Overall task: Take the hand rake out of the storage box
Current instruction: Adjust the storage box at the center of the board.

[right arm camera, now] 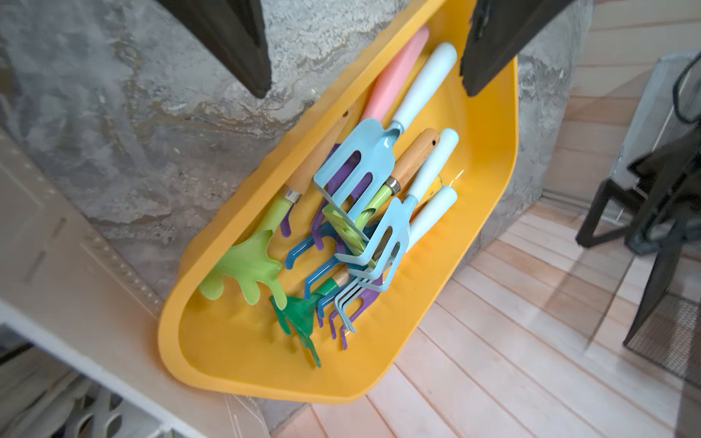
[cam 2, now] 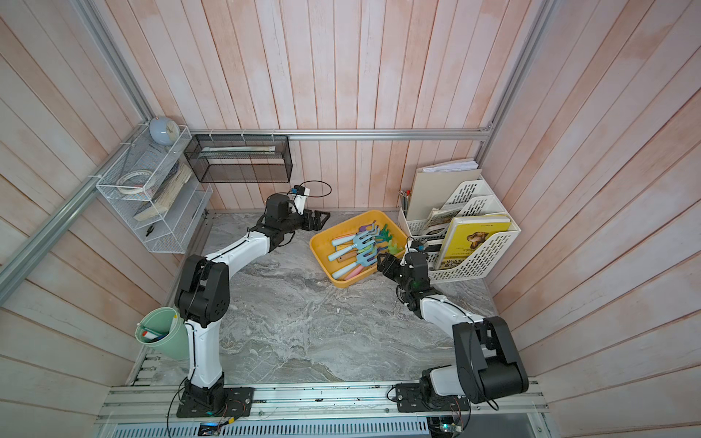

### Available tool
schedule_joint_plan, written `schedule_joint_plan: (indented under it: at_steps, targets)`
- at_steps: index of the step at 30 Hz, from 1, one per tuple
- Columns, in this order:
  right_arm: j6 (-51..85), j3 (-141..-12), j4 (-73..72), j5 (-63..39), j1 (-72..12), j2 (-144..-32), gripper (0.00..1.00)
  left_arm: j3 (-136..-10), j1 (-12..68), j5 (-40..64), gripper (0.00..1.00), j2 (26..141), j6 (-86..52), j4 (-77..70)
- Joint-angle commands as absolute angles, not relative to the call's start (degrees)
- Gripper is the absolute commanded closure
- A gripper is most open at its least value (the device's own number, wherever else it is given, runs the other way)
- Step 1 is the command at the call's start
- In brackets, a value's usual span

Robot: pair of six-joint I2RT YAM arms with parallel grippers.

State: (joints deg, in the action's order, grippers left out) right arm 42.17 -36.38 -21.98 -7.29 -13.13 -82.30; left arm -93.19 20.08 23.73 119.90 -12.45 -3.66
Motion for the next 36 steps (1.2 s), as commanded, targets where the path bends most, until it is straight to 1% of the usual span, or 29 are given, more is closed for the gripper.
schedule_joint_plan:
  at_steps: [1, 5, 8, 15, 18, 23, 27, 30, 33, 36]
  targets:
    - [43.5, -40.4, -12.2, -2.7, -13.7, -86.2, 0.27, -91.2, 19.9, 24.7, 0.00, 118.8, -9.8, -0.1]
    - [43.9, -41.7, -10.5, 0.6, -14.4, -88.8, 0.29, -83.7, 19.7, 23.0, 0.00, 113.4, -9.9, -4.4]
    - [43.4, -43.6, -10.3, 0.8, -14.7, -91.4, 0.36, -79.5, 19.6, 21.9, 0.00, 109.5, -10.6, -6.0]
    - [40.2, -50.7, -8.4, -1.1, -15.3, -98.6, 0.59, -72.5, 18.8, 18.0, 0.00, 102.6, -10.5, -6.6]
    - [38.0, -53.1, -6.9, -2.3, -15.8, -100.5, 0.70, -70.6, 17.6, 17.7, 0.00, 101.1, -10.9, -5.7]
    - [34.4, -56.0, -3.6, -4.8, -16.5, -102.8, 0.85, -64.2, 15.0, 18.4, 0.00, 97.2, -12.6, -8.0]
    - [33.0, -58.1, -1.7, -4.5, -16.8, -103.6, 0.87, -59.5, 13.6, 18.9, 0.00, 94.0, -13.8, -9.9]
    - [31.0, -60.9, -0.1, -4.9, -17.7, -104.9, 0.89, -58.1, 13.4, 18.8, 0.00, 92.4, -14.1, -10.0]
    - [29.2, -64.6, 2.3, -4.6, -18.9, -107.3, 0.93, -56.9, 13.4, 19.1, 0.00, 91.0, -14.7, -10.6]
    - [27.8, -67.8, 3.3, -4.8, -20.4, -109.8, 0.95, -55.3, 13.4, 19.0, 0.00, 89.6, -15.3, -11.6]
